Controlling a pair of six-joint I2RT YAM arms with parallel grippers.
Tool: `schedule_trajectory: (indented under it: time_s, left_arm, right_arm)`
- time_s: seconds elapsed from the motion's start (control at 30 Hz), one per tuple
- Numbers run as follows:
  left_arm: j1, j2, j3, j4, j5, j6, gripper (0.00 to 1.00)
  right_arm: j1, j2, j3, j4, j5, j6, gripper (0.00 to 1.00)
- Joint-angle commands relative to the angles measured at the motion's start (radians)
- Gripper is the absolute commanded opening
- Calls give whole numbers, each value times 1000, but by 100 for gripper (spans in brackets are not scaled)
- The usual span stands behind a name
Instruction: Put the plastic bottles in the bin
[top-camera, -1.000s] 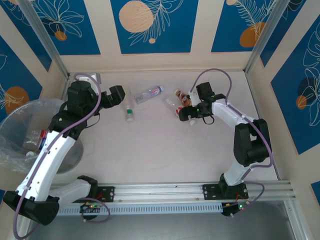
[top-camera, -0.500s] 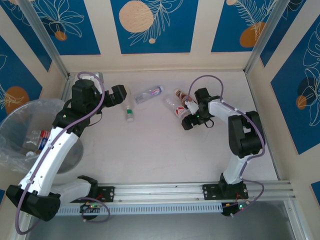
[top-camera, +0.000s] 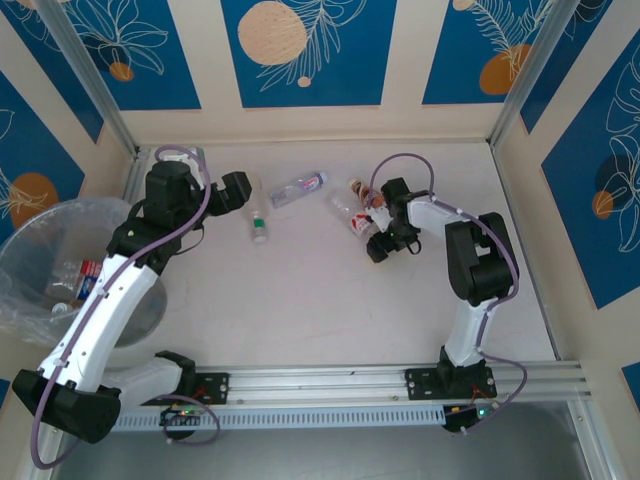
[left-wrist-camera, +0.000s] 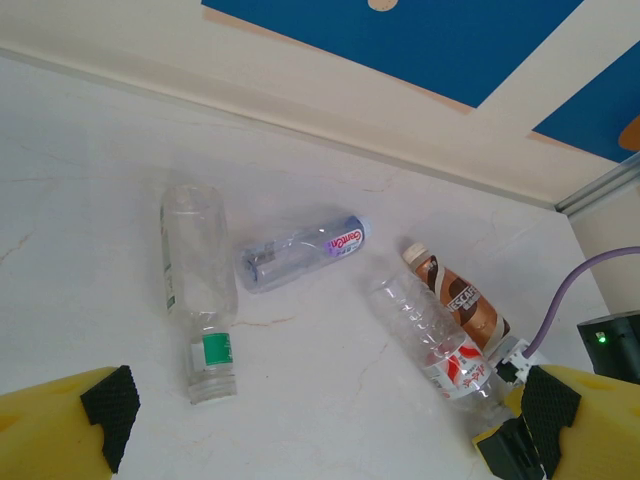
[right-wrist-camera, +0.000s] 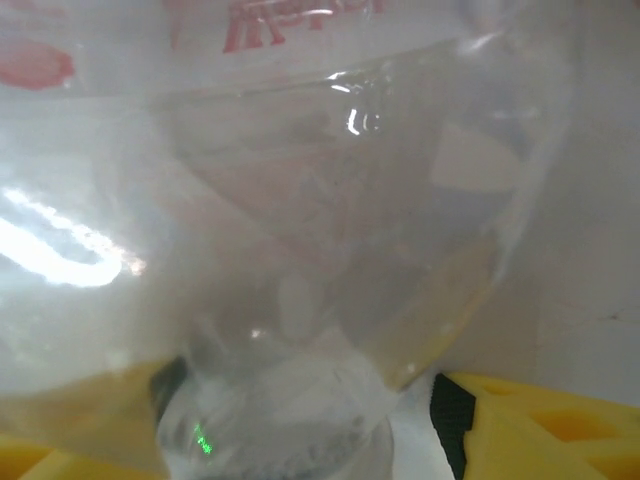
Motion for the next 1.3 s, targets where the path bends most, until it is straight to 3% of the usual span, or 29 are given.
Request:
schedule_trajectory:
  time_s: [0.0, 0.47, 0.63, 0.83, 1.27]
  left_arm:
    - [-9, -10, -6, -8, -25, -2, 99]
    - [-11, -5, -4, -25, -42, 6, 99]
    - [-10, 4, 2, -27, -32, 2, 99]
    - [-10, 21, 6, -27, -20, -3, 99]
    - [-10, 72, 8, 2, 34, -24, 100]
  right_arm:
    - [28, 40, 13, 18, 20, -37, 72]
    - [53, 37, 55, -4, 18, -45, 55]
    - [50, 35, 54, -2, 13, -39, 42]
    - [52, 16, 57, -12, -3, -32, 34]
    - [54, -64, 11, 35, -110, 33, 25]
